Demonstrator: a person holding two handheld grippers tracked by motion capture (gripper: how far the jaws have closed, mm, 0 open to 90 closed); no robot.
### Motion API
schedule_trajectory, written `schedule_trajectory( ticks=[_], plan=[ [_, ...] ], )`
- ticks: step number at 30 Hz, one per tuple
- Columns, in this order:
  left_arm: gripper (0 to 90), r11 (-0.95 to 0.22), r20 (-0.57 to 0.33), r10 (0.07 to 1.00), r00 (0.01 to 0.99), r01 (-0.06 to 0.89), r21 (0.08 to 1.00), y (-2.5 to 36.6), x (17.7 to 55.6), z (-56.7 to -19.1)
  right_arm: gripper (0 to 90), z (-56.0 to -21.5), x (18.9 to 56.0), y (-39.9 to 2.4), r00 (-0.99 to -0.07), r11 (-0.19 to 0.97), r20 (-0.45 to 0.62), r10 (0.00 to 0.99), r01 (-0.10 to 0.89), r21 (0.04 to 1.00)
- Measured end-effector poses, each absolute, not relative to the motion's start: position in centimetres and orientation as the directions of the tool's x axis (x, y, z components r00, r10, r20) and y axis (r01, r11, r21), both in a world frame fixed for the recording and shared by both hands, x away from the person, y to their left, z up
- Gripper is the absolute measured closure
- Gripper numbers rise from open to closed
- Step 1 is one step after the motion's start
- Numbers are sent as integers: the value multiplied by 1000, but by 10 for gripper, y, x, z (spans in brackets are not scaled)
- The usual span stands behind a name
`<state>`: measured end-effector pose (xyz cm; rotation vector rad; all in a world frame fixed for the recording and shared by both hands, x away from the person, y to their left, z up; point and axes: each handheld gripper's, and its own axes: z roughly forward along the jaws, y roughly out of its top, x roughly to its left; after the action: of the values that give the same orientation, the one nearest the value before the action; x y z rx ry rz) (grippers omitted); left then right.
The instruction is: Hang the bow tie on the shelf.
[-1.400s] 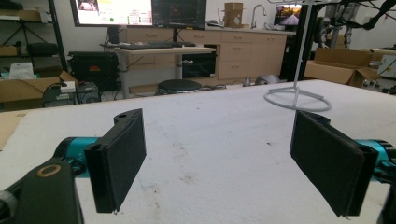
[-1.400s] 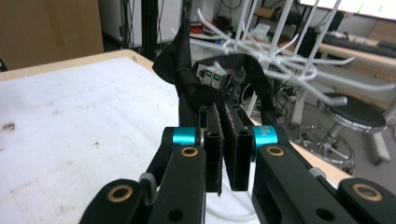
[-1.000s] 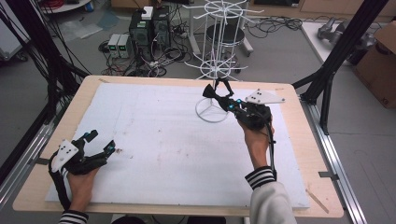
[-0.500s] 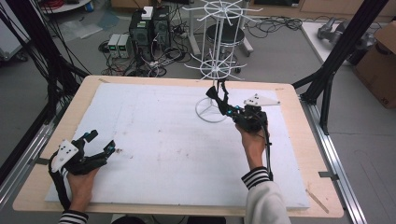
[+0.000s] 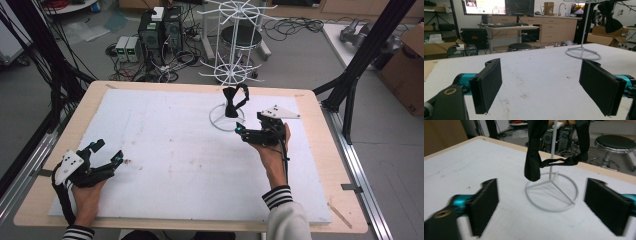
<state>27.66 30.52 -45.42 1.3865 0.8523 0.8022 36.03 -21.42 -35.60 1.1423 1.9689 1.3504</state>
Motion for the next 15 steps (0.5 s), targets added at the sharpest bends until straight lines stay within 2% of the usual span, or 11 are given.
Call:
schedule_trajectory(
  ticks=[4,5,15],
  plan=[
    [187,31,-37,874,484,20,999,305,277,-454,106,-360,344,-225,-548,127,101,830,362,923],
    [187,26,-32,875,483,19,999,305,277,-454,106,-366,332,-230,-551,106,94,829,319,942],
    [188,14,-19,876,482,12,1000,304,276,-454,106,-414,289,-248,-521,86,39,853,215,973]
  ],
)
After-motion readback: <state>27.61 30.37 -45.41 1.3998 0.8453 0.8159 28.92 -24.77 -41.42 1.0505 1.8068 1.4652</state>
